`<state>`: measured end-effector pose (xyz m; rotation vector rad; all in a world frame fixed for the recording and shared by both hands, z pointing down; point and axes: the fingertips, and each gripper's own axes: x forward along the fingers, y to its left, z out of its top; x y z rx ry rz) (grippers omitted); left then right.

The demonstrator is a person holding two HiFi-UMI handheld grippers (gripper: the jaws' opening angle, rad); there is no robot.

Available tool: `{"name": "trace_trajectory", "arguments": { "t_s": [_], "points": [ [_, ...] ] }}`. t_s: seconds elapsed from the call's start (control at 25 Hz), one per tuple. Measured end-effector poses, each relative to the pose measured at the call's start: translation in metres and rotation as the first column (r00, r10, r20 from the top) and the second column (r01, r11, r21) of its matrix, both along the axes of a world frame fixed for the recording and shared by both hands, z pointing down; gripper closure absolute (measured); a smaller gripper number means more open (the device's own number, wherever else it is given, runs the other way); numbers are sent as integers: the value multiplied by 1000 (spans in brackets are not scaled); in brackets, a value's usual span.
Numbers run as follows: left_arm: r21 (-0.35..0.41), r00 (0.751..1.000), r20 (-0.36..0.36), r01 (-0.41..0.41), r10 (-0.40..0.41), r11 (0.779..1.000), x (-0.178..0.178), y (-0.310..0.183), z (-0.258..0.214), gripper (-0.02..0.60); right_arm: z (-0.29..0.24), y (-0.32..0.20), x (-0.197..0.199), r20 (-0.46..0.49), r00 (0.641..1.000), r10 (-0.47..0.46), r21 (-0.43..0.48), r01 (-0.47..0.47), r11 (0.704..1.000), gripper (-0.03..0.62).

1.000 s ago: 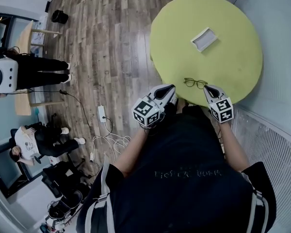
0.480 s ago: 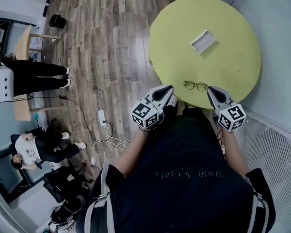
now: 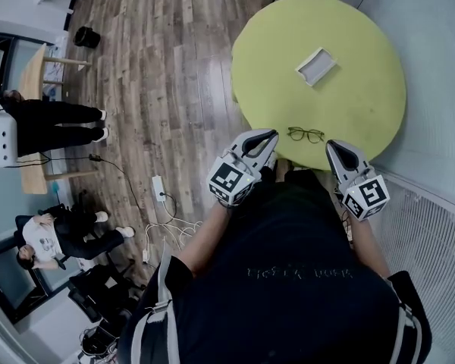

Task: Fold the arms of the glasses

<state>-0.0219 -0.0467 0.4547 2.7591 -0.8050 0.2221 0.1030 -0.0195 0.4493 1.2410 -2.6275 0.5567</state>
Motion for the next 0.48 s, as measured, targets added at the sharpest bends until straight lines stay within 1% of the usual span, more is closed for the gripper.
{"name": "trace_trajectory", "arguments": {
  "t_s": [0.08, 0.16, 0.28, 0.32, 0.48],
  "points": [
    [22, 1000, -4, -15, 15, 1000, 0, 3, -6, 554, -5, 4, -7, -10, 1000, -16, 24, 16, 1000, 563],
    [32, 1000, -6, -20, 20, 999, 1, 5, -10, 554, -10, 9, -13, 2, 1000, -27, 42, 27, 999, 563],
    [38, 999, 26, -26, 25, 999, 2, 7, -9, 554, -17, 16, -22, 18, 999, -49, 60, 48, 997, 563],
    [41, 999, 17, -32, 31, 999, 2, 7, -11, 554, -18, 17, -25, 18, 998, -56, 60, 55, 997, 563],
    [49, 995, -61, -75, 78, 996, 2, 10, -25, 554, -23, 17, -38, 15, 997, -78, 54, 77, 996, 563]
  ]
}}
